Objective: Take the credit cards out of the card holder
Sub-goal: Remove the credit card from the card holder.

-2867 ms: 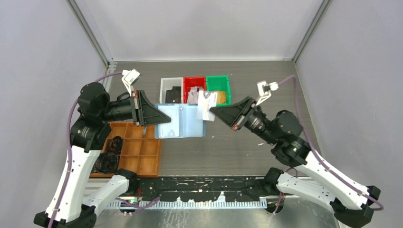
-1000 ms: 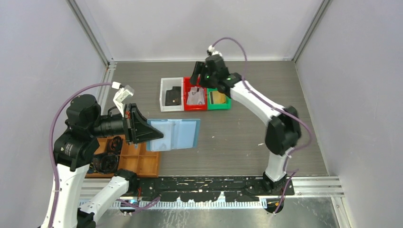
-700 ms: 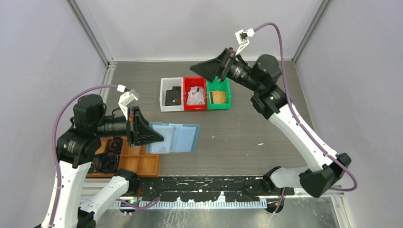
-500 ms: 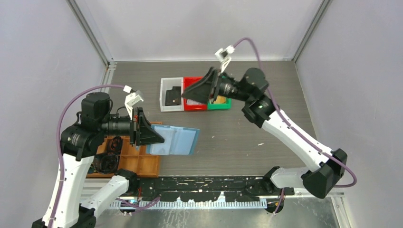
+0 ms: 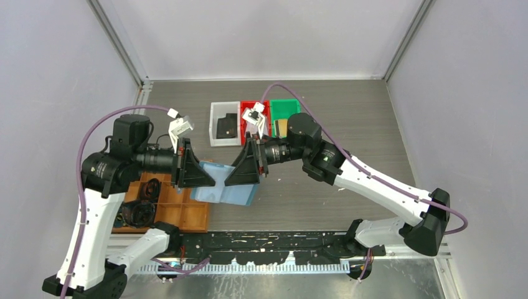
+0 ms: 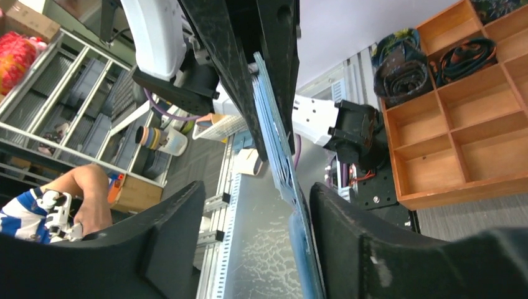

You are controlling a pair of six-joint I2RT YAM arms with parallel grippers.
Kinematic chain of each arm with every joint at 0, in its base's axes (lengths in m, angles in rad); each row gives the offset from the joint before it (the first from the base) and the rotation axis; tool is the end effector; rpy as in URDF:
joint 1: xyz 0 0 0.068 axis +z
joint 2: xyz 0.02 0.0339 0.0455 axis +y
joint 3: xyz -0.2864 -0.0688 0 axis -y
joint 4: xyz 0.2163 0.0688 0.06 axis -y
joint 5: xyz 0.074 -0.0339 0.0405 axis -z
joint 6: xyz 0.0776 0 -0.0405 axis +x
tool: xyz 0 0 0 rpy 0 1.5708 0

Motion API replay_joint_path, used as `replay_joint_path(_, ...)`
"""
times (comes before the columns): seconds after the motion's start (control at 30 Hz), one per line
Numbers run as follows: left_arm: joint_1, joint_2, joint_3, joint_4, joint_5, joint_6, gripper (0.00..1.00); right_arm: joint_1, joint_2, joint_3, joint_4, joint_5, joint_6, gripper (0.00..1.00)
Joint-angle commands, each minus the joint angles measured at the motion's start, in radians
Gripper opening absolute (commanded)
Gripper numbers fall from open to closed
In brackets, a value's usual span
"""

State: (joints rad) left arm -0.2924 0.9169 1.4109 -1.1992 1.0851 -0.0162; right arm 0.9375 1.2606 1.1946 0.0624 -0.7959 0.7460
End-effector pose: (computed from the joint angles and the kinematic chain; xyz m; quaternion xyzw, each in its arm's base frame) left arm 0.0680 -0.0921 0.4248 0.3215 0.7402 -0.5183 0.2829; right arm 0.1214 0.2590 0.4314 -0.3347 0.6239 0.6682 0.2287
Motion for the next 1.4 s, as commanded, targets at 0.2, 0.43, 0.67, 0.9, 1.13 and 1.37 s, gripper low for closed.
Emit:
replay_joint_path(0.2,0.002,0.027,0.080,-0.054,0.026,0.061,0.01,0.033,-0.070,-0.069,-0.008,0.102,-0.046,0.30)
replay_joint_path(0.43,0.002,-0.006,0.026,0.029,0.009,-0.087,0.47,0.005,-0.135,-0.184,0.212,0.216,0.054,0.01)
replay_joint_path(0.67,0.002,-0.064,0.024,0.025,-0.045,-0.098,0.45,-0.011,-0.203,-0.228,0.178,0.236,0.038,0.01)
replay_joint_path(0.9,0.002,-0.126,-0.004,0.091,-0.115,-0.132,0.38,-0.013,-0.221,-0.227,0.152,0.239,0.031,0.01)
replay_joint_path(1.13,0.002,-0.142,0.007,0.111,-0.106,-0.149,0.28,-0.013,-0.223,-0.234,0.146,0.237,0.023,0.01)
replay_joint_path(1.37,0.002,-0.172,-0.002,0.200,-0.120,-0.221,0.13,-0.014,-0.218,-0.234,0.145,0.226,0.026,0.01)
